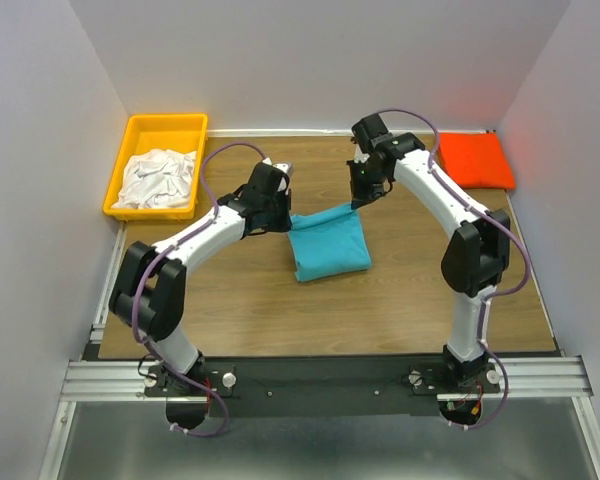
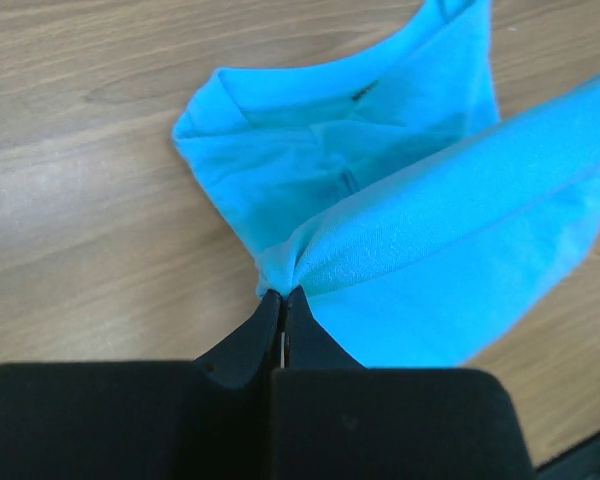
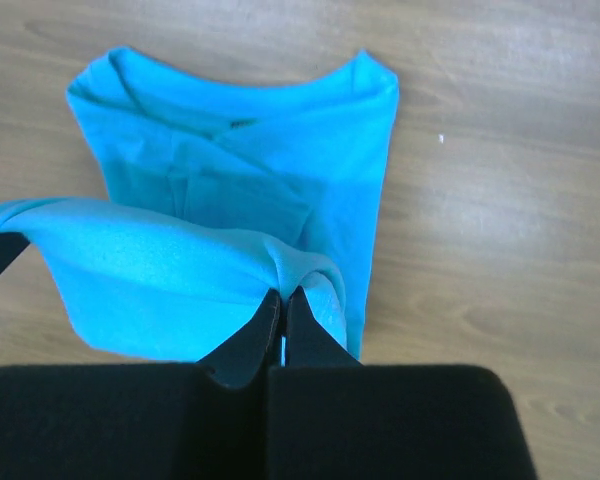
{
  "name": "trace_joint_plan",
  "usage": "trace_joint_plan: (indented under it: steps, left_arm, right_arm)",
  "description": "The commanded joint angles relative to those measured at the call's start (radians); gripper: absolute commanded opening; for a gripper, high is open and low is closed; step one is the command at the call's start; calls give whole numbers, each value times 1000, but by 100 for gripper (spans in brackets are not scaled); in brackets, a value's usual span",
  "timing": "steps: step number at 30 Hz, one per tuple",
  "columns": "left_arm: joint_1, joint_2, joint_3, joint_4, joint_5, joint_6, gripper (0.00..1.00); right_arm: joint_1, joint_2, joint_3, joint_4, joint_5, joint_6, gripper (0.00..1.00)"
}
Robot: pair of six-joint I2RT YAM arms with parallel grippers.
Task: Fold and stack the t-shirts
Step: Fold the tshirt
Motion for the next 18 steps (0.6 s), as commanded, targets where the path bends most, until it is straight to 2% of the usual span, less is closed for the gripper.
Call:
trace_joint_plan:
  steps: [1,9,15,18]
  left_arm:
    - [43,86,-3,120,0,45,0]
    - [75,251,39,251,-26,63,0]
    - [75,281,42,306,-26,91,0]
    - [75,243,31,320,-26,94,0]
  right_arm:
    - [-27,62,-30,140,-8,-23,1]
    - [-69,132,-202,358,-3,18,1]
    - [-75,103,-296,450,46,75,4]
    - [-75,62,-316,462,78,92,4]
